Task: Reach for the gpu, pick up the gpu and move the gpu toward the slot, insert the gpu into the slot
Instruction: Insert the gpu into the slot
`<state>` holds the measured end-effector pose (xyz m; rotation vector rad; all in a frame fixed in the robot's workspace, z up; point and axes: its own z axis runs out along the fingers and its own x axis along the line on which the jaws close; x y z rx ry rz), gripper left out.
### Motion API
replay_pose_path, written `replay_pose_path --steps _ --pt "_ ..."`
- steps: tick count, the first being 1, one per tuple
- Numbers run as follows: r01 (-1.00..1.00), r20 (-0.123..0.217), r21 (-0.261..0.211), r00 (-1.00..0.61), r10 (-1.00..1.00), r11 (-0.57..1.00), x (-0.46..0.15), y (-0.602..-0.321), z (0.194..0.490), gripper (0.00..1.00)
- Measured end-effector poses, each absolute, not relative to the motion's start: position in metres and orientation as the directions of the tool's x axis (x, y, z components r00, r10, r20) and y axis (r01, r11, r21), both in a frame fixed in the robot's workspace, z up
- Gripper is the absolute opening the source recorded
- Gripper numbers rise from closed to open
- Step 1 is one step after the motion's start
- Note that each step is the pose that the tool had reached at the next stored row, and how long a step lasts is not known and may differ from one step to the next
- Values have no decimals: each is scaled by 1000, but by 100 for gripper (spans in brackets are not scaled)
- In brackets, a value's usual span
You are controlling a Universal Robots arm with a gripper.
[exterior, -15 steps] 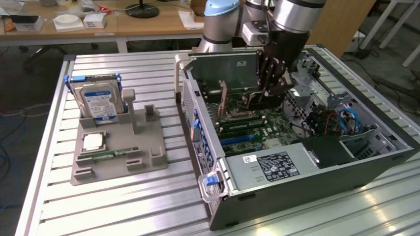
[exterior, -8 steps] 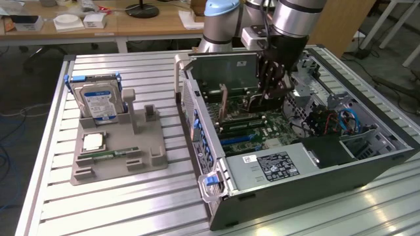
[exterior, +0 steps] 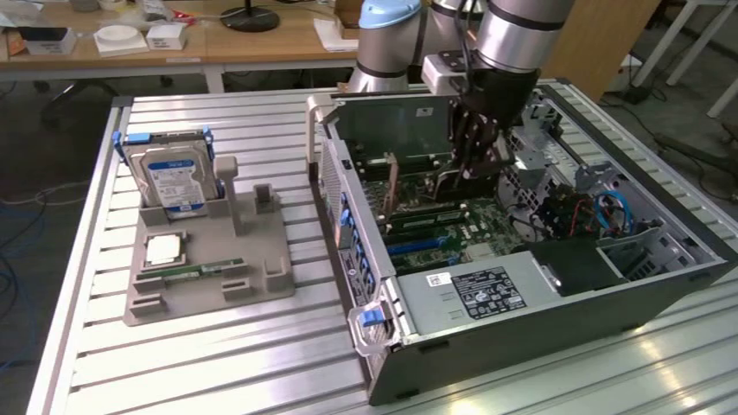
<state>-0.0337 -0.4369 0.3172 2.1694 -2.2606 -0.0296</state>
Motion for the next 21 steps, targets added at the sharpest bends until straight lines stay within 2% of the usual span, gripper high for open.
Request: replay_pose_path --steps 21 --pt "-999 -6 27 -41 -999 41 -35 -438 306 26"
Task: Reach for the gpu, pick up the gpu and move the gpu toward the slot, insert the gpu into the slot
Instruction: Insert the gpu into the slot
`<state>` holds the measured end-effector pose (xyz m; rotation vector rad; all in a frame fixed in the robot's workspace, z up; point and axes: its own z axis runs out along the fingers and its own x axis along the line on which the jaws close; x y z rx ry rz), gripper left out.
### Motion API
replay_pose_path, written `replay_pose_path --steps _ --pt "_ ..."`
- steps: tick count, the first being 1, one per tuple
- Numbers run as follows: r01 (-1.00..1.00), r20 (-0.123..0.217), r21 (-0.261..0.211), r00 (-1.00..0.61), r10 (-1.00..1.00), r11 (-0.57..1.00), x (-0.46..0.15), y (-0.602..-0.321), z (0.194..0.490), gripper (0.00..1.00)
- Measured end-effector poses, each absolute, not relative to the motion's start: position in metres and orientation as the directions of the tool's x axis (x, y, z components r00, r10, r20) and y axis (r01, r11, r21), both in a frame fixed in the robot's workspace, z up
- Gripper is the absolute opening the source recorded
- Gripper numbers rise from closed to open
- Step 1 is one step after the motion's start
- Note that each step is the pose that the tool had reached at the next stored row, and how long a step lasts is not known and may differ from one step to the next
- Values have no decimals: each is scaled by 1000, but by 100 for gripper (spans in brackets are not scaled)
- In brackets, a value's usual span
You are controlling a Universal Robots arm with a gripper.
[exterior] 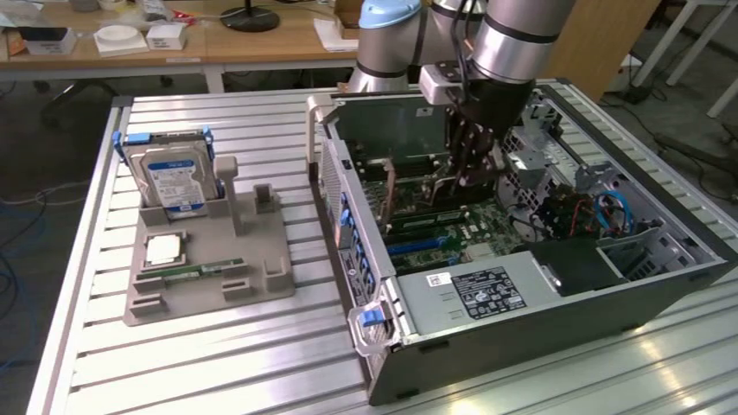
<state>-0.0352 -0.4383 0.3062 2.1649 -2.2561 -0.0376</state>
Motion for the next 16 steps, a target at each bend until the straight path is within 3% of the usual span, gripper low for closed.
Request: replay_pose_path --steps 16 --pt "-999 2 27 -41 -999 41 -44 -438 299 26"
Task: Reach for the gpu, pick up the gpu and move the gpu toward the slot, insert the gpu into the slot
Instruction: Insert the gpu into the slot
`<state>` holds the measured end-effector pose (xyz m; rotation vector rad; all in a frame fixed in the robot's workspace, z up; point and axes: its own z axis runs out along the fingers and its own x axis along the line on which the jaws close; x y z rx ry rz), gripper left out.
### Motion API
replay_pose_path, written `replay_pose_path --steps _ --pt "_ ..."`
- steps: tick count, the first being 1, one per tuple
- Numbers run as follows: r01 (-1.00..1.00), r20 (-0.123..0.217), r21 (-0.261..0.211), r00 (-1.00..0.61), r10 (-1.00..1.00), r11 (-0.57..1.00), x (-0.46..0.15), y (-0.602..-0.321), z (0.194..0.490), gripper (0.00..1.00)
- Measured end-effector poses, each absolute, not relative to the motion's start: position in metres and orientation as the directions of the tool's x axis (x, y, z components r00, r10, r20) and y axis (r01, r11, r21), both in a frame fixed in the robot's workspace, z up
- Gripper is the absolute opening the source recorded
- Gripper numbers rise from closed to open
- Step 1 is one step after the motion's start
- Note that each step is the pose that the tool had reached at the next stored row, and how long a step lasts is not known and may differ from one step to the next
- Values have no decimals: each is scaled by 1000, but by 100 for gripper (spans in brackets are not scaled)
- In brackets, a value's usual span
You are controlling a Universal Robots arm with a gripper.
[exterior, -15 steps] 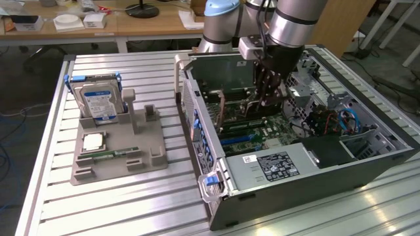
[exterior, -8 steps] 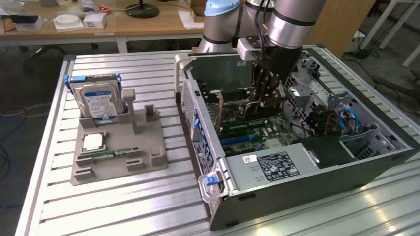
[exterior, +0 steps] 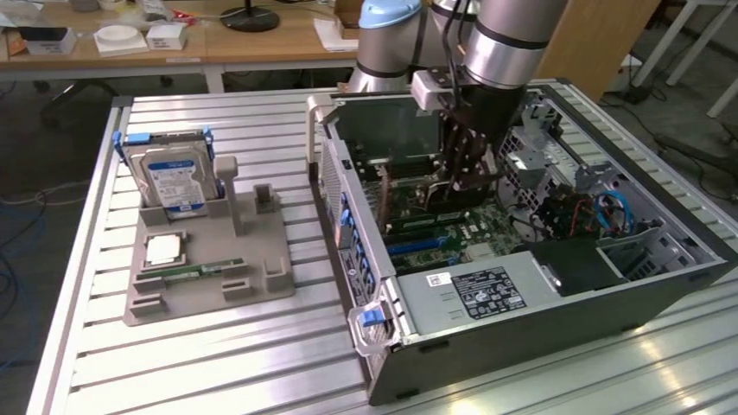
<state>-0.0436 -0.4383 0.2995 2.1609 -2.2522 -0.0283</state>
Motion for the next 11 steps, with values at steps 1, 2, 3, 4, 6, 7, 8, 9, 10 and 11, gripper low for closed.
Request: replay_pose_path --steps 1,2,3,4,6,7,8,9,10,11 --pt "-999 2 27 -41 -999 41 -44 -438 298 26" --pt "-999 3 27 -41 -999 41 -45 -438 298 26" --pt "-999 4 27 -41 -999 41 -45 -438 297 26" --pt "-999 5 27 -41 -999 41 -45 -439 297 26" --pt "-999 7 27 -41 -999 41 -45 -441 296 26" --pt "-999 7 27 -41 -999 41 -45 -443 295 26" --pt "-999 8 27 -41 -999 42 -45 -445 295 26" --pt "-999 8 27 -41 -999 42 -45 -446 295 26" --pt "-999 9 27 -41 -999 42 -45 -447 295 26" --pt "-999 10 27 -41 -999 42 -45 -449 294 26"
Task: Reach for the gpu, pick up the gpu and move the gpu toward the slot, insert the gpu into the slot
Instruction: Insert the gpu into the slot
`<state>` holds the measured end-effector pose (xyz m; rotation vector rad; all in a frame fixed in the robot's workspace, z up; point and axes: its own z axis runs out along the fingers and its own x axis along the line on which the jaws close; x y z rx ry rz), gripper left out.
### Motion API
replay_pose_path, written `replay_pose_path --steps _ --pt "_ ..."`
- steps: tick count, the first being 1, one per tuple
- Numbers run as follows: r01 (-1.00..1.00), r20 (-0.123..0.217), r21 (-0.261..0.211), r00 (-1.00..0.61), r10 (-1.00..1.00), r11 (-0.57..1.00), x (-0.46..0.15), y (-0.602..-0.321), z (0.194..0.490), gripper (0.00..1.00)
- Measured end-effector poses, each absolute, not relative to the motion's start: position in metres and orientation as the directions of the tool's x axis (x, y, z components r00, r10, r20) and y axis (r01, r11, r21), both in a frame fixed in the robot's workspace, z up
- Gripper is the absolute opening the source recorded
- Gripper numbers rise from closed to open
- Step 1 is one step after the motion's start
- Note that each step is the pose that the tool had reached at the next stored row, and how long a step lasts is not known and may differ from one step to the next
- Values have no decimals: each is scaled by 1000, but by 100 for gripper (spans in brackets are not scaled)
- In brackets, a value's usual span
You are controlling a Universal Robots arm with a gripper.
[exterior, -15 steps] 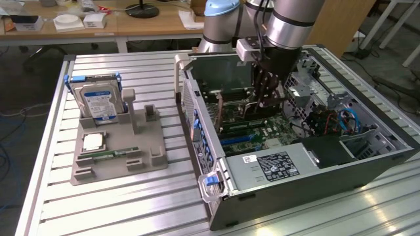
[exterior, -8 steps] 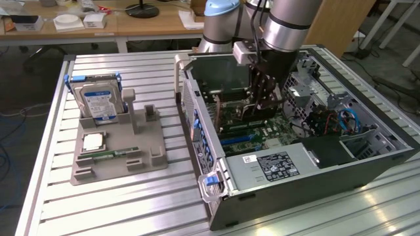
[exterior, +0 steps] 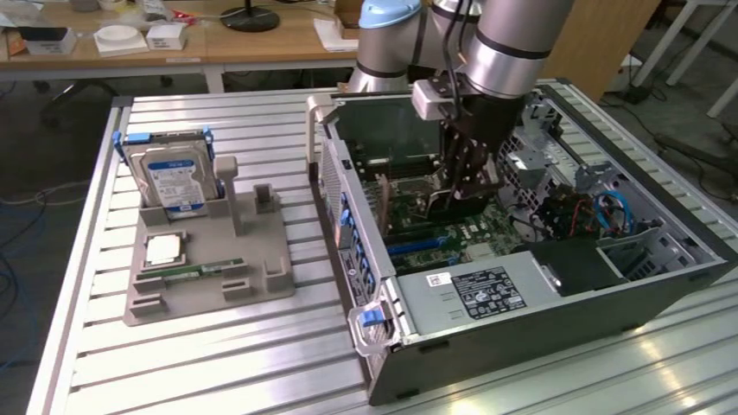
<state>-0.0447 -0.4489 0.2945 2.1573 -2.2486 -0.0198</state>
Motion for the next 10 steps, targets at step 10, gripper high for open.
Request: replay_pose_path --steps 10 --pt "-999 12 27 -41 -999 42 -53 -452 291 26"
